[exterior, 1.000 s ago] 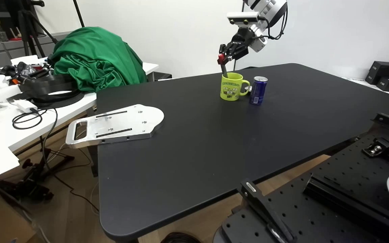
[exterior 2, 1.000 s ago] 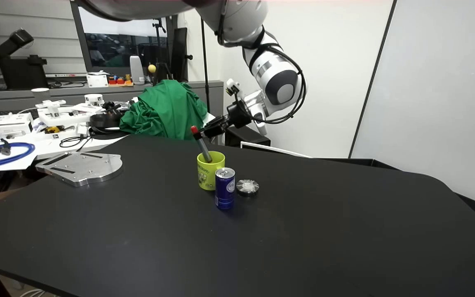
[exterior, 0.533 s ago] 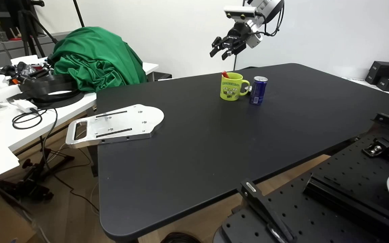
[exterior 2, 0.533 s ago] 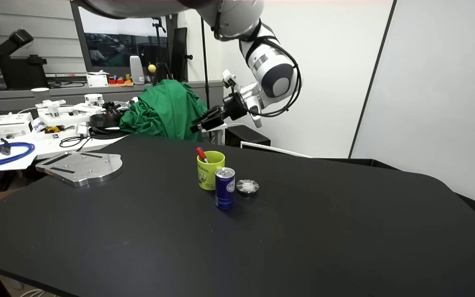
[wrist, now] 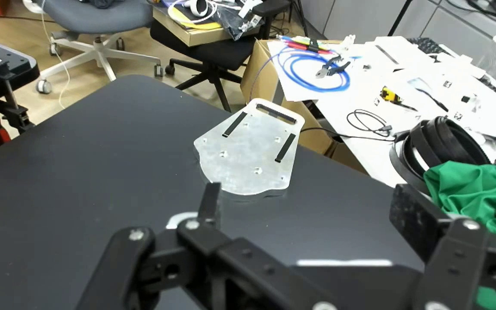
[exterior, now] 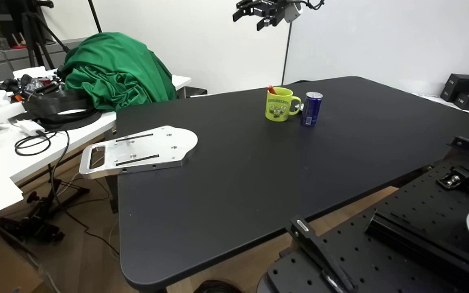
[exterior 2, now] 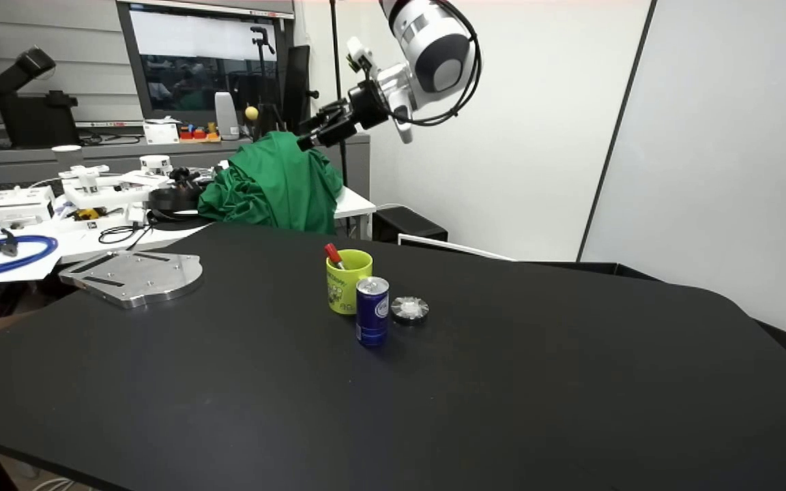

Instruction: Put the red and grey marker inside the yellow mug

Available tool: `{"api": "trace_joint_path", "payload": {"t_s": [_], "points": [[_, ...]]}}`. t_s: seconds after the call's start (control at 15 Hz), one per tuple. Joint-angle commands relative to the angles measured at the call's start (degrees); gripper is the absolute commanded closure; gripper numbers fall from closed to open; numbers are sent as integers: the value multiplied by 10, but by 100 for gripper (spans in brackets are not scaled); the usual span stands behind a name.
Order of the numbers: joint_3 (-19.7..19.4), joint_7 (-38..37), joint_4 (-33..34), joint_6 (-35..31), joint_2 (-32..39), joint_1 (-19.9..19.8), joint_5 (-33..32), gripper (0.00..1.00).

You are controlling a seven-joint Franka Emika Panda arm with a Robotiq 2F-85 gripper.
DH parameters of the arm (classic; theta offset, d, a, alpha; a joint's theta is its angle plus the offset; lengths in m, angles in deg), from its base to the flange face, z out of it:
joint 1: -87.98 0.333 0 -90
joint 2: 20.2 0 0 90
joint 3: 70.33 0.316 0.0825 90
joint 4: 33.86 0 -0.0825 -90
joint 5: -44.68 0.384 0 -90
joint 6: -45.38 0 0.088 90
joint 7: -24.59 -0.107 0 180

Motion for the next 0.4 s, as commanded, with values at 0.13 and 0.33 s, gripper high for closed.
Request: {"api": "trace_joint_path", "payload": {"t_s": [0.13, 0.33], "points": [[1, 1, -2, -1, -4, 4, 0, 0], [0, 4, -3, -2, 2, 1, 0, 0]]}}
